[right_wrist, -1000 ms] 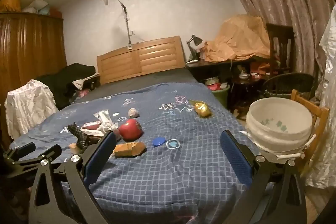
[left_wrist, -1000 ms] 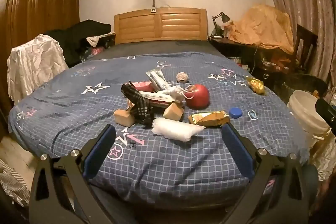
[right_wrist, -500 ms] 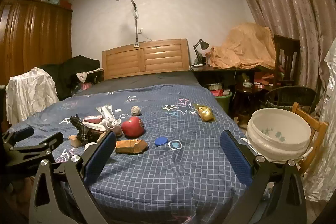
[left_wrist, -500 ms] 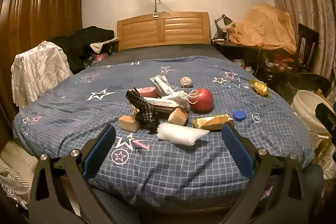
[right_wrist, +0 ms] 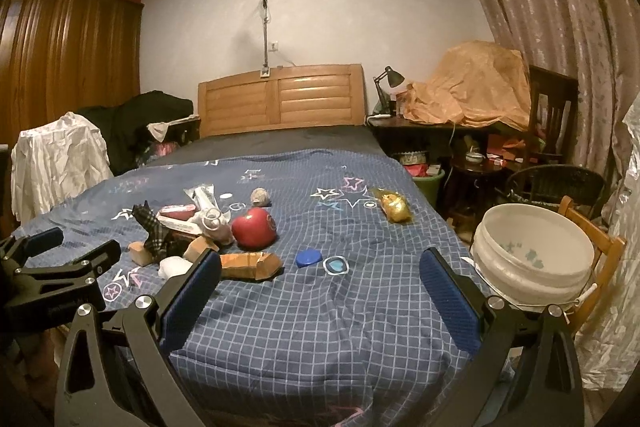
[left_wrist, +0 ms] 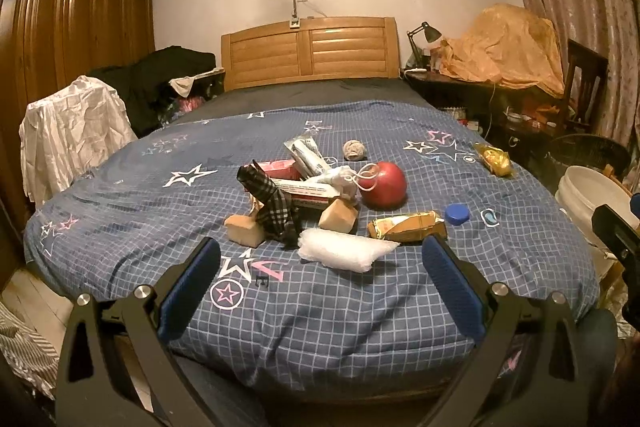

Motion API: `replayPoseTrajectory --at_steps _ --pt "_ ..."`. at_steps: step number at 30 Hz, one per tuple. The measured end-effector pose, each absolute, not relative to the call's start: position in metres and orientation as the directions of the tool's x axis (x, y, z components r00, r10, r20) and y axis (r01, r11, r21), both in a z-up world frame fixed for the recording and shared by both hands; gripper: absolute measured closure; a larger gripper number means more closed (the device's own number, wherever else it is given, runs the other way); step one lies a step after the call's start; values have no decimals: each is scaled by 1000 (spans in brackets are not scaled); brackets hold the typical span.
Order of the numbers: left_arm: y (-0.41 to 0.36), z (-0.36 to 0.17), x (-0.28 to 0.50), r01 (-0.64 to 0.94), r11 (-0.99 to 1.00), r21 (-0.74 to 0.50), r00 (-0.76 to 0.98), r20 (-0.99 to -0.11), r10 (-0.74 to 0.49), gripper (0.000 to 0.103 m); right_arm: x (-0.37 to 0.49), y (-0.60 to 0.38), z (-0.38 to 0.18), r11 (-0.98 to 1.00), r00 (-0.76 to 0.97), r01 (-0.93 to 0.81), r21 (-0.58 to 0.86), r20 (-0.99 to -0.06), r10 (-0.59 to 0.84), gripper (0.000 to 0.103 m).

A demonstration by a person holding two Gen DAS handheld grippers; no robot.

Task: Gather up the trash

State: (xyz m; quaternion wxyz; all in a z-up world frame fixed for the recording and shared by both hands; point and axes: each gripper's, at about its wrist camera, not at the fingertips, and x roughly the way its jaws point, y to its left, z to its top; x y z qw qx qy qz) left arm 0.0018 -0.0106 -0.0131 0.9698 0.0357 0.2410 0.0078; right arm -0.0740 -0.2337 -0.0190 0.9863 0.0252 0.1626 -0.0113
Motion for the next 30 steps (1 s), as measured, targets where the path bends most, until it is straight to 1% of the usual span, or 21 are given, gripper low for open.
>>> replayPoseTrajectory --at_steps 17,30 --pt "-9 -18 5 -2 997 80 875 -483 40 6 -67 -232 -25 998 937 36 42 -349 -19 4" --pt "-10 -18 6 -3 996 84 870 -490 44 6 -66 -232 -27 998 936 36 43 -352 -19 4"
